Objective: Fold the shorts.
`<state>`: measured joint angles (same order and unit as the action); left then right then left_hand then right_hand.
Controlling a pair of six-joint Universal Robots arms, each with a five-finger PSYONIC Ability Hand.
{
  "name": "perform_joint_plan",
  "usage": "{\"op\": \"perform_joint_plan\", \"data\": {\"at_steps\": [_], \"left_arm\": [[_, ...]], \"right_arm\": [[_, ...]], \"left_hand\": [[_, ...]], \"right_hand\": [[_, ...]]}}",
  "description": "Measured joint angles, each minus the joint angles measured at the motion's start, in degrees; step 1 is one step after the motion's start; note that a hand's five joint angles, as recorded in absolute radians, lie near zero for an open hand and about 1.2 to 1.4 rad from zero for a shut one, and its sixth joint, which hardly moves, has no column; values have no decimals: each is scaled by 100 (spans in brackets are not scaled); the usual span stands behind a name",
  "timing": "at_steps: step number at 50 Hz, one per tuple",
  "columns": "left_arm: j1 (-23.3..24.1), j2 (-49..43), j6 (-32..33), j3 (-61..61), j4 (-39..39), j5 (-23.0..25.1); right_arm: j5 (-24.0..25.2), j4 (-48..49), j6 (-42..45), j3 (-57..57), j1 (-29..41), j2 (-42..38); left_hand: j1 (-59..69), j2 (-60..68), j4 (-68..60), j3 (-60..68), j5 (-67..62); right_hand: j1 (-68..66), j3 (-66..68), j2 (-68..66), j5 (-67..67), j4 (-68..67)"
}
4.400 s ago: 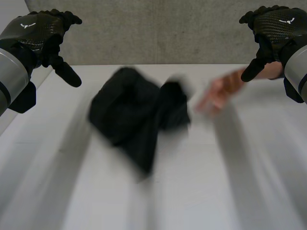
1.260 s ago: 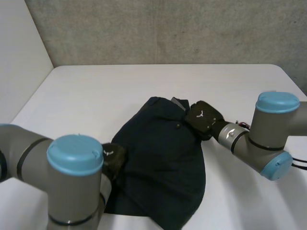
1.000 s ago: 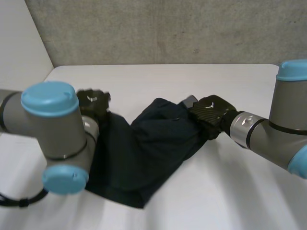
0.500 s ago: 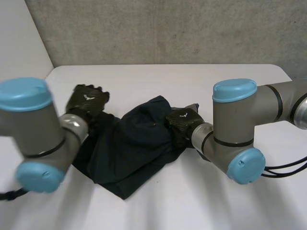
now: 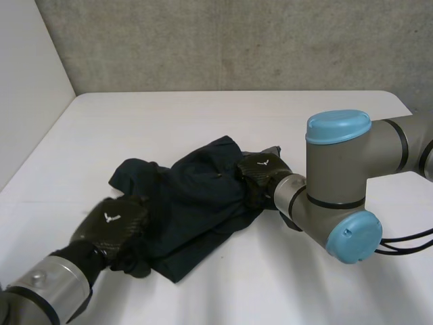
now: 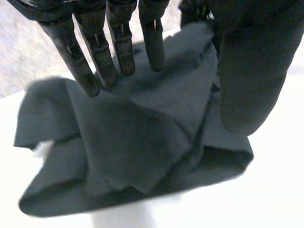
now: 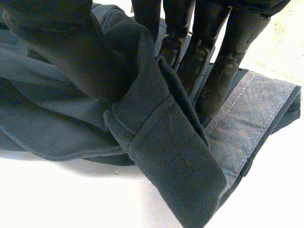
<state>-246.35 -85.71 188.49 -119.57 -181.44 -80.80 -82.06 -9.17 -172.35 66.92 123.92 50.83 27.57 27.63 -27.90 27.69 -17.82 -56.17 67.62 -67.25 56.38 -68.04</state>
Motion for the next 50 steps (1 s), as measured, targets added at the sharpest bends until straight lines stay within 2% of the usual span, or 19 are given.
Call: {"op": "perform_joint_plan", "data": {"at_steps": [6, 13, 22, 25, 26, 28, 29, 30, 31, 39, 43, 50], "left_arm": [[-15, -696, 54, 163, -397, -74], [-8, -1505, 100, 527, -843, -457], [56, -2123, 178, 924, -1118, -953], [69, -2266, 291, 1015, -1175, -1002], [75, -2333, 394, 1069, -1215, -1014], [82, -2384, 527, 1130, -1266, -1017], [87, -2396, 627, 1176, -1308, -1015], [92, -2391, 707, 1216, -1342, -1013], [95, -2382, 754, 1241, -1363, -1012], [174, -1528, 1358, 1889, -1445, -988], [174, -527, 1577, 2656, -1416, -955], [169, 465, 1647, 3807, -941, -939]], "right_arm": [[4, 55, -1, 169, 0, 113], [15, 147, 0, 392, -9, 271], [35, 187, 4, 556, -17, 370], [39, 195, 11, 582, -18, 389], [41, 201, 21, 587, -18, 396], [47, 213, 57, 573, -16, 410], [54, 219, 87, 551, -16, 421], [58, 222, 115, 531, -15, 432], [61, 224, 136, 515, -15, 442], [84, 226, 834, 138, -17, 1006], [63, 462, 1458, -235, -27, 1850], [67, 1264, 1780, -480, -38, 2995]], "left_hand": [[-59, -123, 196, -107, 211], [-59, -123, 196, -107, 211], [-54, -117, 186, -102, 201], [346, 320, -229, 201, -235], [1588, 1368, -1353, 1325, -1335], [1588, 1368, -1353, 1325, -1335], [3476, 3348, -3242, 3277, -3198], [3756, 3942, -3914, 3837, -3773], [3756, 3942, -3914, 3837, -3773], [3756, 4083, -4055, 4014, -3779], [3756, 4089, -4075, 4031, -3779], [3756, 4091, -4076, 4032, -3779]], "right_hand": [[0, 0, 0, 0, 0], [0, 0, 0, 0, 0], [0, 0, 0, 0, 0], [0, 0, 0, 0, 0], [0, 0, 0, 0, 0], [0, 0, 0, 0, 0], [0, 0, 0, 0, 0], [0, 0, 0, 0, 0], [0, 0, 0, 0, 0], [0, 0, -41, 0, 0], [0, 12, -41, 0, -29], [0, 12, -41, 0, -30]]}}
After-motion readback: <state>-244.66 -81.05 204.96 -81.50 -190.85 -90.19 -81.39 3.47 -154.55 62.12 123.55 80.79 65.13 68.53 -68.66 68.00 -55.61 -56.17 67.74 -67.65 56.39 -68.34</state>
